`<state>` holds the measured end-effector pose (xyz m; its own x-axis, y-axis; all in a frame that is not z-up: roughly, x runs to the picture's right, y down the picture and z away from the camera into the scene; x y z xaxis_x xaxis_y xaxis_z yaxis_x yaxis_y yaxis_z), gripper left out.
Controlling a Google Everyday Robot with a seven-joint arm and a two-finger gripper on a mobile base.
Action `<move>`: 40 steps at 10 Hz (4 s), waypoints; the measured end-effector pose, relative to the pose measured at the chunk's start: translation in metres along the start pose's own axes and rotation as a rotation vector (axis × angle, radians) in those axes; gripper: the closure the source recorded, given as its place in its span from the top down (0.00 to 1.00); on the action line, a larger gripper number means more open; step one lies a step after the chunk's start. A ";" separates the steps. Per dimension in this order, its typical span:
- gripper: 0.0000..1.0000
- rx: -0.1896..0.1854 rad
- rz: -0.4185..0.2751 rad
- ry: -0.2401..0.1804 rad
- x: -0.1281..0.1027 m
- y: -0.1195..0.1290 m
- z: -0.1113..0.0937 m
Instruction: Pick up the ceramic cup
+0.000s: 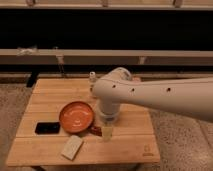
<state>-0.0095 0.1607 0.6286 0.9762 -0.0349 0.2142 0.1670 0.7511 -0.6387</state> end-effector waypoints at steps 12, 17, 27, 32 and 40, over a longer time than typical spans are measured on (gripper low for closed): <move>0.80 0.000 0.001 0.000 0.000 0.000 0.000; 0.80 0.000 0.000 0.000 0.000 0.000 0.000; 0.80 0.058 -0.002 0.128 0.041 -0.076 0.053; 0.80 0.021 0.041 0.168 0.065 -0.099 0.092; 0.20 -0.017 0.118 0.194 0.083 -0.098 0.111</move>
<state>0.0398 0.1574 0.7916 0.9972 -0.0747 -0.0083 0.0504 0.7465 -0.6635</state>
